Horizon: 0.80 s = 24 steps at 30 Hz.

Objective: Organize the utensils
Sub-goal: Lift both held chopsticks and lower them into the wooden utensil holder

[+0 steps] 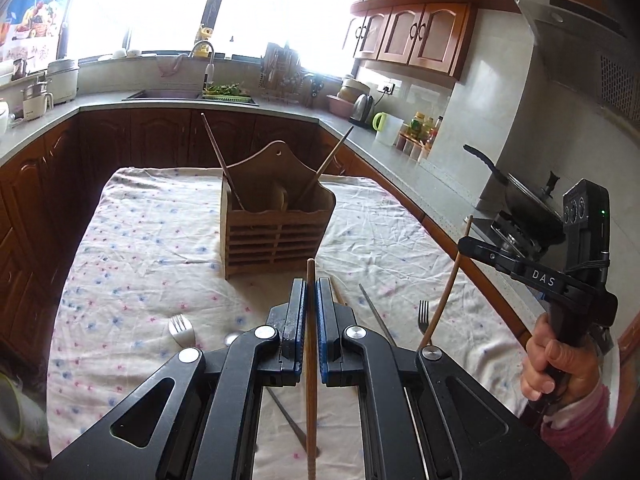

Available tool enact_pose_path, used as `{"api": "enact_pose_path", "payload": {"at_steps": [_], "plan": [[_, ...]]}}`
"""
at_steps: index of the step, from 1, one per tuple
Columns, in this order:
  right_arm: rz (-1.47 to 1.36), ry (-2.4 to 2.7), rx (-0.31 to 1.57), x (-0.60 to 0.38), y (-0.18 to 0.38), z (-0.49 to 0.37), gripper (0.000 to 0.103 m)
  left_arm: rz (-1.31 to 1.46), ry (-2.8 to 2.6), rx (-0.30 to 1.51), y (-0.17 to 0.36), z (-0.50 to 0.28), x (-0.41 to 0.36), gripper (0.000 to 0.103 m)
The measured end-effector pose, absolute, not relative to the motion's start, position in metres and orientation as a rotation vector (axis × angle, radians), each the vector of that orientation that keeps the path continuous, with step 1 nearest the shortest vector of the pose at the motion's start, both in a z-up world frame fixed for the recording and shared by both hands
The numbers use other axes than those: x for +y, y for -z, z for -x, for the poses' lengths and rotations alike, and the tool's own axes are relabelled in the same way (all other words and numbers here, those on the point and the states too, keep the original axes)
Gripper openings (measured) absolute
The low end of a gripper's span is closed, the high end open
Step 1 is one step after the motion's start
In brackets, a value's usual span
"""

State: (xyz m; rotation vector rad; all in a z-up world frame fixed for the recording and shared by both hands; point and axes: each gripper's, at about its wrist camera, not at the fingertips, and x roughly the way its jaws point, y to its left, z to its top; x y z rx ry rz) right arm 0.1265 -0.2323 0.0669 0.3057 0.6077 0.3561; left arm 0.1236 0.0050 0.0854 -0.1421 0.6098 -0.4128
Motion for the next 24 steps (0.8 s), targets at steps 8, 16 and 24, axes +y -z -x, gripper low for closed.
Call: {"api": "enact_pose_path", "payload": {"at_steps": [8,16,24], "plan": [[-0.308,-0.351,0.567,-0.234,-0.079,-0.125,0.006,0.193,0.391,0.546,-0.097,-0.121,0.023,0.004],[-0.305,-0.358,0.537,-0.233,-0.088,-0.127,0.006,0.223,0.367,0.502,-0.108,-0.127,0.033,0.004],[-0.311,-0.365,0.508,-0.234,-0.096,-0.135,0.006,0.244,0.338,0.438,-0.124,-0.137,0.04,0.004]]}}
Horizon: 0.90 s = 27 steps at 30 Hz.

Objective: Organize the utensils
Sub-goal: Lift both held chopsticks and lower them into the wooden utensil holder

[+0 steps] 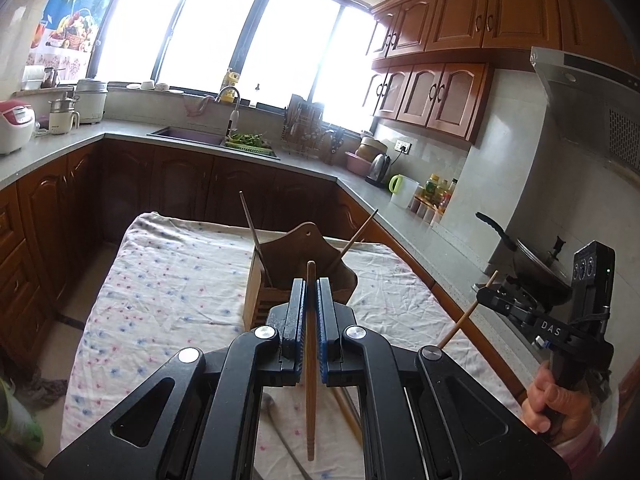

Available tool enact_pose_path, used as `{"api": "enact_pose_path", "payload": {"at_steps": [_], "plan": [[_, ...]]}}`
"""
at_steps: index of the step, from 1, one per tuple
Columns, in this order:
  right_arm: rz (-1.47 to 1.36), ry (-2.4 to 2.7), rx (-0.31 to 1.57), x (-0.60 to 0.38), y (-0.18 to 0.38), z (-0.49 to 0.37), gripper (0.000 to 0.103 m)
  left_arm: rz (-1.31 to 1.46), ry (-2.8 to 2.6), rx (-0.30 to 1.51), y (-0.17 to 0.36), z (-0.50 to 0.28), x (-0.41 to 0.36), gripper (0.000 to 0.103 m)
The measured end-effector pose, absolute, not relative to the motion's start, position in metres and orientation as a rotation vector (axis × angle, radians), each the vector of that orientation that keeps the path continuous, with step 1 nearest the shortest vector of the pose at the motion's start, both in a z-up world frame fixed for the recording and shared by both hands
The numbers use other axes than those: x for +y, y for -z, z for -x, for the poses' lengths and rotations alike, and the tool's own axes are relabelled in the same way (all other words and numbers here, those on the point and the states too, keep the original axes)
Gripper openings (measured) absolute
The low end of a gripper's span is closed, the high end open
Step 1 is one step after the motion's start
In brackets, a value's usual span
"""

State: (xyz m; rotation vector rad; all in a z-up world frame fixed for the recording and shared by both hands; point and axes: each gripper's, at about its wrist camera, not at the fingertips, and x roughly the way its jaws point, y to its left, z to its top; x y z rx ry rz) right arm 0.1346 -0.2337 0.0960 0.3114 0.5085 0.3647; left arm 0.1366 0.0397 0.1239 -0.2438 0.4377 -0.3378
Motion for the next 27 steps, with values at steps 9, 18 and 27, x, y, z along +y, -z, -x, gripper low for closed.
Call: {"api": "enact_pose_path", "payload": {"at_steps": [9,18,27], "plan": [[-0.316,-0.373,0.466,-0.235,-0.109,-0.144,0.006,0.243,0.307,0.357,-0.147,-0.15,0.041,0.004],[-0.303,-0.366,0.392,-0.232,-0.141,-0.17,0.006,0.241,0.269,0.262,-0.176,-0.176,0.045,0.004],[-0.317,-0.35,0.315,-0.231,-0.17,-0.219,0.005,0.253,0.234,0.193,-0.197,-0.219,0.051,0.004]]}}
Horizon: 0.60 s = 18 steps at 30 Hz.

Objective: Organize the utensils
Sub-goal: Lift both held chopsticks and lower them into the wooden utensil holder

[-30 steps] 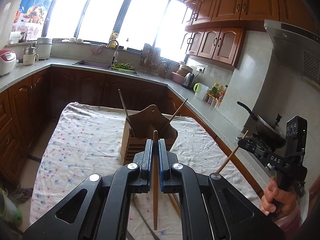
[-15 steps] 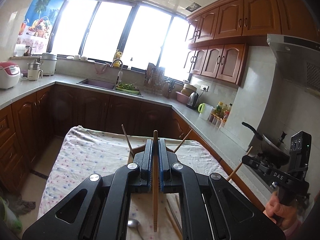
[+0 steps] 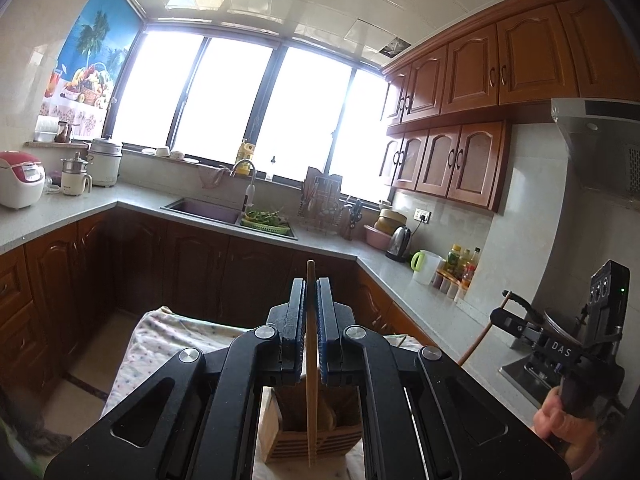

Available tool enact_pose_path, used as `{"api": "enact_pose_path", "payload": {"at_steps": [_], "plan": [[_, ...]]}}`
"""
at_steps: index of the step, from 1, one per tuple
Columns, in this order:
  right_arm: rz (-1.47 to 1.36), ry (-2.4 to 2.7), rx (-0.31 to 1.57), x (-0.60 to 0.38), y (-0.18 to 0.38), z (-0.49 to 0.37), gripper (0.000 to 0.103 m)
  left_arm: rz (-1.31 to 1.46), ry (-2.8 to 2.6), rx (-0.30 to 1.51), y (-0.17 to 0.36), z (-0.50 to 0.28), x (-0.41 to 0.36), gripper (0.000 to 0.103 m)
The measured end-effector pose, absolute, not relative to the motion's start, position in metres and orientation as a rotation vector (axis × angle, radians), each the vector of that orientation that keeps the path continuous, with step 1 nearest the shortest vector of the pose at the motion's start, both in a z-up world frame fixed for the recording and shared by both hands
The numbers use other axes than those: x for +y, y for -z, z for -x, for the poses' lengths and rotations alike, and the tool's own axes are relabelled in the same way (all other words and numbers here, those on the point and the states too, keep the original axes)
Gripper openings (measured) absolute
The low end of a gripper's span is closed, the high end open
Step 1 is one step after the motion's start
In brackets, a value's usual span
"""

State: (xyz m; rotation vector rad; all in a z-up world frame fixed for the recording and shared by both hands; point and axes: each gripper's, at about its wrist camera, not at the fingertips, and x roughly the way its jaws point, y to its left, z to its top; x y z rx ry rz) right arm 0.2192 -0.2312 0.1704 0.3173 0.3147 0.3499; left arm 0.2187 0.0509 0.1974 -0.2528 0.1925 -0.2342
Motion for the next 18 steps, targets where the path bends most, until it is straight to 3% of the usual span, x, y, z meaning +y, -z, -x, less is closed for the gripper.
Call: {"api": "enact_pose_path", "payload": {"at_steps": [7,18], "plan": [[-0.336,-0.335,0.311,-0.227,-0.163,-0.26,0.005,0.277,0.166,0.178,-0.185,-0.263,0.056,0.004],[-0.382,-0.287,0.413,-0.217,-0.095,-0.295,0.005,0.397,0.078,0.195,-0.12,-0.29,0.061,0.004]]}}
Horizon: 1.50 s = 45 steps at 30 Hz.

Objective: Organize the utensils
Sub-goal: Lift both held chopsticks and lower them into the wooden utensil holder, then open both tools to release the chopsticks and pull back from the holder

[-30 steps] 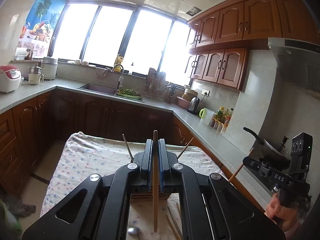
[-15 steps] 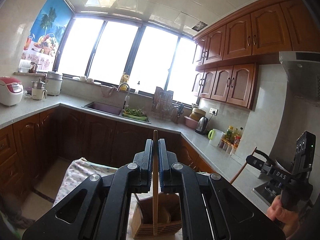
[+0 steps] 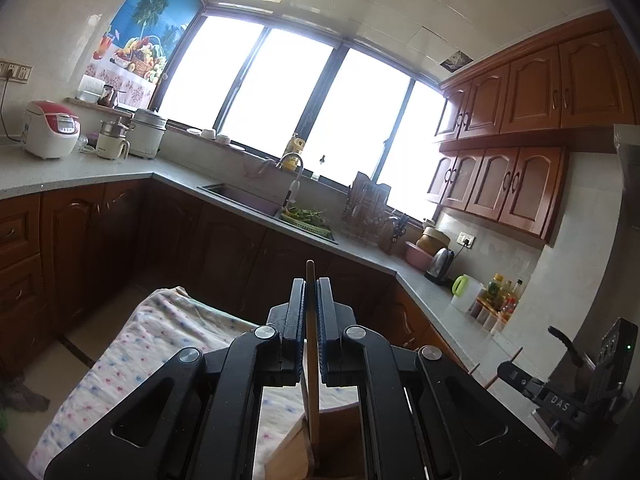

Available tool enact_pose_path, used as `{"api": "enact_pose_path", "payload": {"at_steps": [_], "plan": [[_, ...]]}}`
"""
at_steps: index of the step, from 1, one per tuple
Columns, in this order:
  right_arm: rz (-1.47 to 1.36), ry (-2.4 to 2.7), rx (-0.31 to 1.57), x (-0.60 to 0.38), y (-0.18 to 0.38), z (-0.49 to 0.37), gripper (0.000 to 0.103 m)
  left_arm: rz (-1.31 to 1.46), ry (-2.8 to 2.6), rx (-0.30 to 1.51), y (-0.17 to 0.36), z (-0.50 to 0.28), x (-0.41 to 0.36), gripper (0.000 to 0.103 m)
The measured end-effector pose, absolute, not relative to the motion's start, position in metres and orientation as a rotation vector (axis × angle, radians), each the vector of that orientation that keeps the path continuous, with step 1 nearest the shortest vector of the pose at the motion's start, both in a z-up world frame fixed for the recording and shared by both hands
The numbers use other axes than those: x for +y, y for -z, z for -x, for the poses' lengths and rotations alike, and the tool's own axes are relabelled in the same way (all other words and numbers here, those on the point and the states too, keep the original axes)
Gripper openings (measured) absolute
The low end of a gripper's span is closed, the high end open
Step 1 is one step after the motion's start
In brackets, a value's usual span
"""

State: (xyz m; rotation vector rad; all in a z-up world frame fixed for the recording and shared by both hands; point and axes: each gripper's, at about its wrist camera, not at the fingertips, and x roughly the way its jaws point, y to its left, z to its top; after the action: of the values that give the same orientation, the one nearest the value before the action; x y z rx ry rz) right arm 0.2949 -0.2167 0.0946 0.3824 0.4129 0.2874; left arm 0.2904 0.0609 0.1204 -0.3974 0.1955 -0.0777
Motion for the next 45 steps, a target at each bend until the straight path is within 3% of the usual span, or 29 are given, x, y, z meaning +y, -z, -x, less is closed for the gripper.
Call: {"api": "enact_pose_path", "payload": {"at_steps": [14,30,33,35,36,38,40,44,45], "plan": [[-0.398,-0.287,0.483,-0.204,-0.069,-0.307,0.006,0.306,0.108,0.32,-0.083,-0.313,0.03,0.005],[-0.405,-0.283,0.5,-0.206,-0.067,-0.311,0.007,0.319,0.11,0.367,-0.08,-0.322,0.037,0.006],[-0.415,-0.288,0.504,-0.208,-0.066,-0.312,0.011,0.324,0.111,0.376,-0.08,-0.321,0.037,0.006],[-0.425,-0.291,0.509,-0.21,-0.065,-0.312,0.012,0.324,0.11,0.378,-0.081,-0.319,0.038,0.013],[-0.429,-0.29,0.51,-0.212,-0.064,-0.311,0.015,0.325,0.108,0.379,-0.082,-0.317,0.038,0.018],[-0.442,-0.286,0.506,-0.215,-0.064,-0.308,0.027,0.334,0.107,0.376,-0.084,-0.312,0.04,0.037],[-0.457,-0.286,0.493,-0.22,-0.065,-0.304,0.051,0.332,0.097,0.366,-0.088,-0.304,0.041,0.048],[-0.475,-0.283,0.469,-0.226,-0.067,-0.29,0.072,0.317,0.066,0.363,-0.092,-0.288,0.042,0.075],[-0.479,-0.282,0.465,-0.227,-0.067,-0.286,0.085,0.314,0.059,0.368,-0.092,-0.284,0.042,0.077]]}}
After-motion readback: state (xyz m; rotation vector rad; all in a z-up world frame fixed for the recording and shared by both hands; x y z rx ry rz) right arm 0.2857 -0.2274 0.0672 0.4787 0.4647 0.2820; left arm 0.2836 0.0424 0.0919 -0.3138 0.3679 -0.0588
